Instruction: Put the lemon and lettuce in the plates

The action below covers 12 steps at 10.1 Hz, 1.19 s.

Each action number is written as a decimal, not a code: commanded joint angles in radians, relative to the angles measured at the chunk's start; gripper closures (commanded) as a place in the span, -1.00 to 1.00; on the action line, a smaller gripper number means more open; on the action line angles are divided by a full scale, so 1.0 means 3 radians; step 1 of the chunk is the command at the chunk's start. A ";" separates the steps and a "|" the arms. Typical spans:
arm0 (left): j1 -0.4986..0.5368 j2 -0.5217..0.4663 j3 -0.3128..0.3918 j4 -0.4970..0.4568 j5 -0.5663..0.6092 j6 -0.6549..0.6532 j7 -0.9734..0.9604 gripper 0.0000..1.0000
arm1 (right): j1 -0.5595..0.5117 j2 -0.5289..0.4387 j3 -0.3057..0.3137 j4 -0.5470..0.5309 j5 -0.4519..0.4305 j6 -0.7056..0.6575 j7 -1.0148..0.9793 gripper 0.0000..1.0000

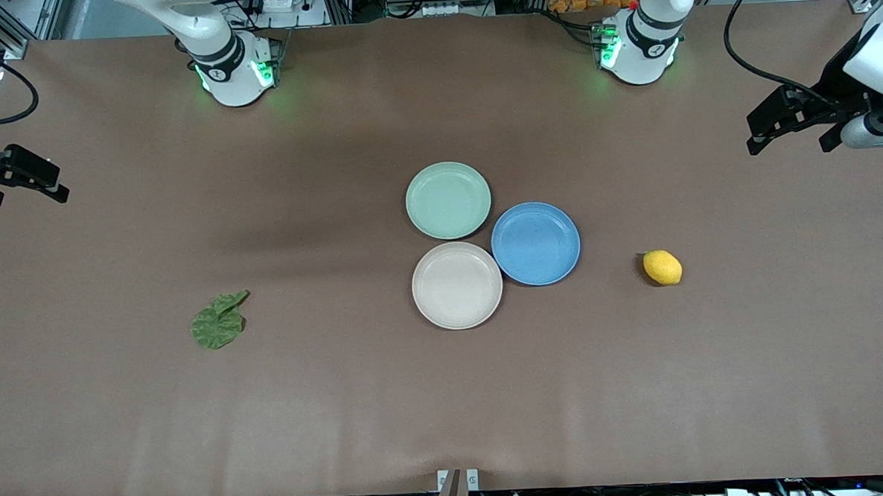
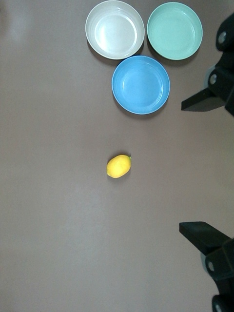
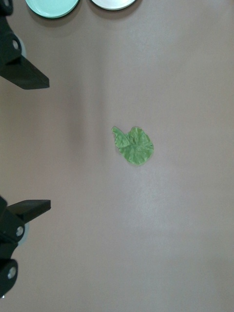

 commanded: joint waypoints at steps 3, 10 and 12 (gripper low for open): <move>0.0006 -0.0027 0.0018 0.0018 -0.0085 -0.0066 0.0044 -1.00 | -0.0038 0.0018 0.0012 0.0071 0.0013 -0.0058 -0.0039 -1.00; 0.0052 0.0402 0.0028 -0.0131 -0.0076 0.0010 -0.0083 -1.00 | -0.0044 0.0038 0.0012 0.0071 0.0018 -0.0017 -0.0039 -1.00; 0.0072 0.0474 0.0028 -0.0425 -0.0065 0.0295 -0.0298 -1.00 | -0.0038 0.0069 0.0012 0.0061 0.0018 0.0014 -0.0028 -1.00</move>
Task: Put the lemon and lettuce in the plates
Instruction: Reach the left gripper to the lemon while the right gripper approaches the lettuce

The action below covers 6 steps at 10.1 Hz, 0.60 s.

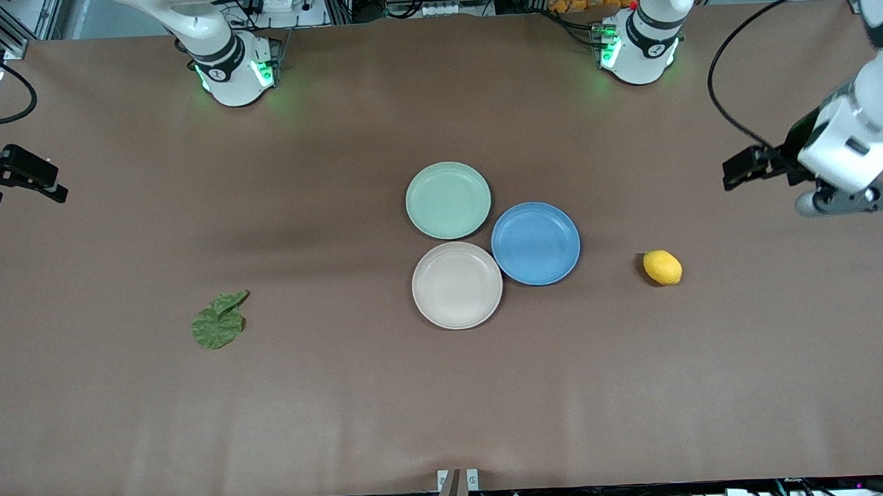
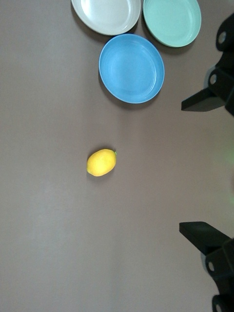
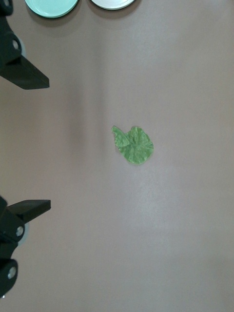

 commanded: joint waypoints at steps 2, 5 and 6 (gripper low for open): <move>0.0036 -0.0008 0.0007 -0.0595 -0.0013 0.0634 -0.0129 -1.00 | -0.0037 0.0079 0.0019 0.0038 0.0018 0.0037 -0.0028 -1.00; 0.0107 -0.0018 0.0007 -0.1173 0.0064 0.1329 -0.0190 -1.00 | -0.0037 0.0079 0.0019 0.0002 0.0018 0.0016 -0.0028 -1.00; 0.0117 -0.0008 0.0007 -0.1357 0.0064 0.1600 -0.0190 -1.00 | -0.0043 0.0079 0.0019 0.0002 0.0018 0.0016 -0.0028 -1.00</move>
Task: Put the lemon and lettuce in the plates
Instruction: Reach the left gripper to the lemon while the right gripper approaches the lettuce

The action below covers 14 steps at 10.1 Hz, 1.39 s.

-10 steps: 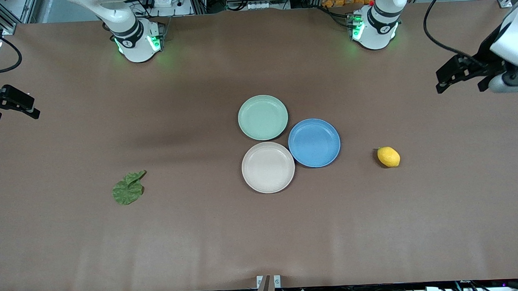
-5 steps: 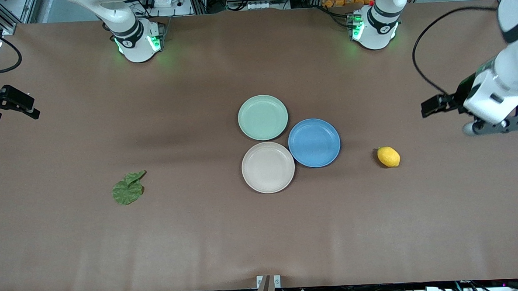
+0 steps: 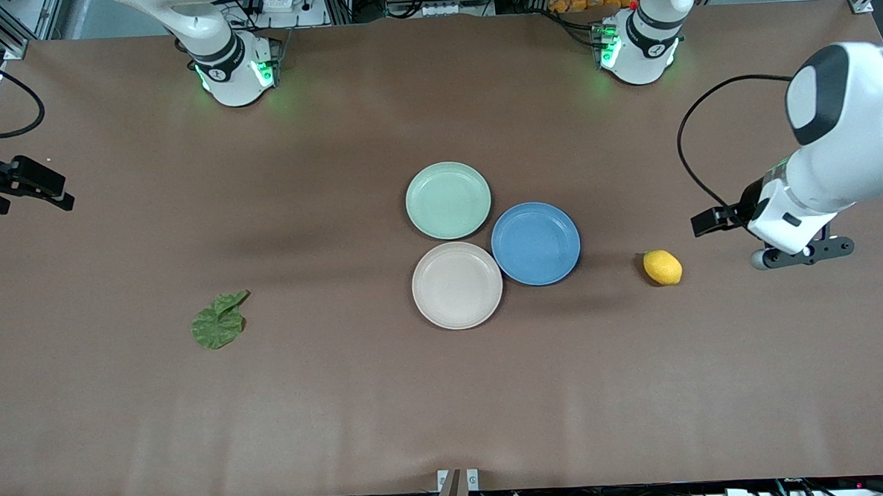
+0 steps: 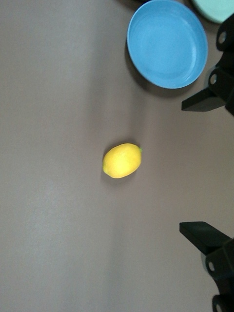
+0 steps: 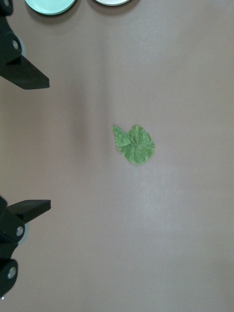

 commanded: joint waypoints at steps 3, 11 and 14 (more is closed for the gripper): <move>0.0083 -0.0019 -0.0009 -0.0695 0.0056 0.0819 -0.0130 -1.00 | -0.0042 0.0003 0.0020 -0.0042 0.0018 -0.0016 -0.0044 -1.00; 0.0073 0.0753 0.0001 -0.0696 0.0172 0.1483 -0.1003 -1.00 | 0.0126 0.0360 0.0030 -0.1335 0.0013 0.1424 -0.0064 -1.00; 0.0073 0.0999 0.0001 -0.0670 0.0424 0.1653 -0.1367 -1.00 | 0.0162 0.0814 0.0030 -0.1489 0.0013 0.2074 -0.0059 -1.00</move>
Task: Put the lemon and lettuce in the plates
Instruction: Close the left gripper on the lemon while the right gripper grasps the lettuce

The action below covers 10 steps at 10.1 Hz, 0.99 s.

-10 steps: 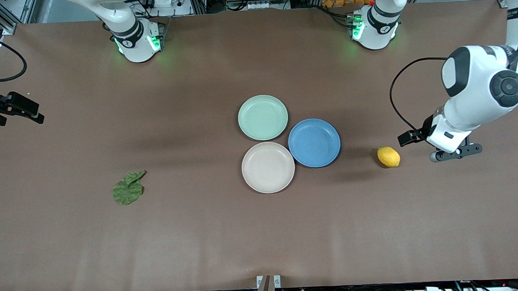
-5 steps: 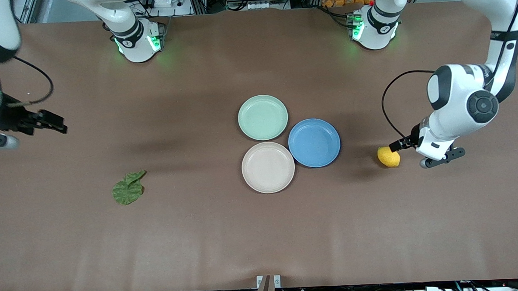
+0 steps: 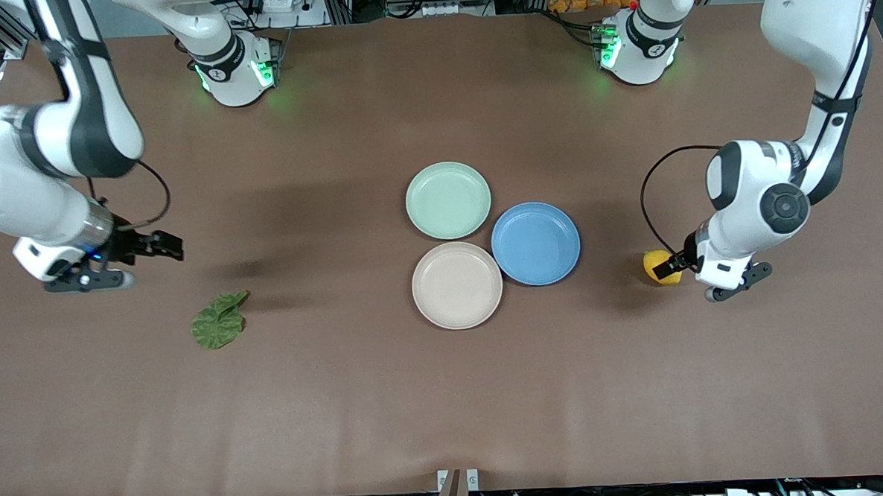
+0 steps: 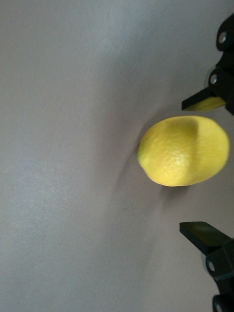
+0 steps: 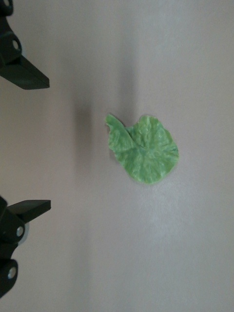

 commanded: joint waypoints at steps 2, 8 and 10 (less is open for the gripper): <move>0.0003 0.0102 -0.0010 0.0050 0.0133 0.0057 -0.0186 -1.00 | -0.0013 0.0527 -0.0006 -0.0021 0.0011 0.0651 -0.0025 -1.00; -0.0018 0.0137 -0.0021 0.0056 0.0107 0.0057 -0.0211 -1.00 | -0.0008 0.1111 0.0014 -0.0016 0.0026 0.1450 0.0016 -0.73; -0.0028 0.0137 -0.0026 0.0056 0.0092 0.0057 -0.0211 -1.00 | -0.0008 0.1183 0.0030 0.0004 0.0128 0.1486 0.0016 -0.50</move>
